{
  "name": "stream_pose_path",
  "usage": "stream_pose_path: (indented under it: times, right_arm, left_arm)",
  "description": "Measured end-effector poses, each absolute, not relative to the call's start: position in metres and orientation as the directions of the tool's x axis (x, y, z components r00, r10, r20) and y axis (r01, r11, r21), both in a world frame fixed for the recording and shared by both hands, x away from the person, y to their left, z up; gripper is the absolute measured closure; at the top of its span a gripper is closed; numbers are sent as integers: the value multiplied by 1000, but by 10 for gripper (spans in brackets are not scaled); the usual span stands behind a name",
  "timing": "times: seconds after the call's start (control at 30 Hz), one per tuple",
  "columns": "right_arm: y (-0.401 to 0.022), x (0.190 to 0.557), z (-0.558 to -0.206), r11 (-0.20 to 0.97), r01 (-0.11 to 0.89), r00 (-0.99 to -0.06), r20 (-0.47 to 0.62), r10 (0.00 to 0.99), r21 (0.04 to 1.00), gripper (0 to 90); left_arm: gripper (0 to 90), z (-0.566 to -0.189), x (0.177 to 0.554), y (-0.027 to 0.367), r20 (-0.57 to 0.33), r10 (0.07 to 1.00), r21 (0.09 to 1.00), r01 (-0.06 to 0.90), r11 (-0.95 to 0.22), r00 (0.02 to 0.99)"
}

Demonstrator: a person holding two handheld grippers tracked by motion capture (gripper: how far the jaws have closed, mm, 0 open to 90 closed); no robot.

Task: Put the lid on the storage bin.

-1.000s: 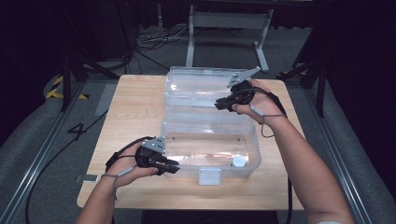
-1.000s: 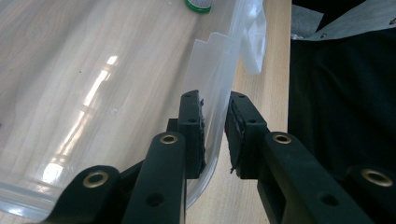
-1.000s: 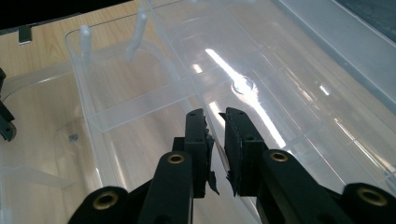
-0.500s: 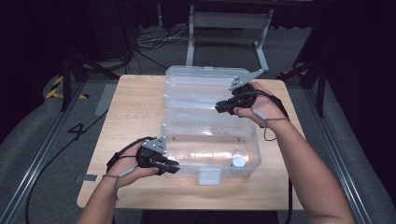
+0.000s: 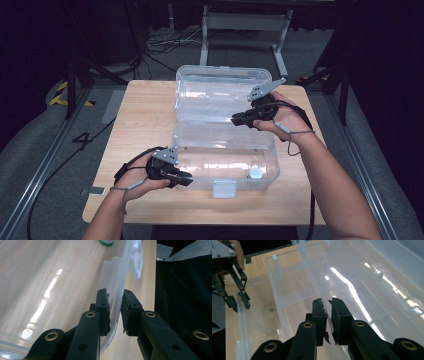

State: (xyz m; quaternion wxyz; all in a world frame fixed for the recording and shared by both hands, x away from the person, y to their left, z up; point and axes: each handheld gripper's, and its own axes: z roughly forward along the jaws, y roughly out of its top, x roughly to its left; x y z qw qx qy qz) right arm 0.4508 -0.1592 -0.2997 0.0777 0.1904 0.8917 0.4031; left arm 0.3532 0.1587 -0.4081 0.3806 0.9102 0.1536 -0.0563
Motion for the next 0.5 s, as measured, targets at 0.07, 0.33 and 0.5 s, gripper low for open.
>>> stream_pose_path:
  times: [0.07,0.33,0.5]
  right_arm:
    - [-160,449,-300,601,279,-917,21,399,749,817]
    - [-163,443,-299,599,284,-923,45,381,749,820]
    - [-164,440,-299,602,291,-924,55,379,744,821]
  left_arm:
    - [776,-408,353,159,-221,239,677,325,-660,946]
    - [774,-409,353,158,-229,241,678,332,-656,943]
    - [773,-410,353,158,-235,242,681,337,-650,941]
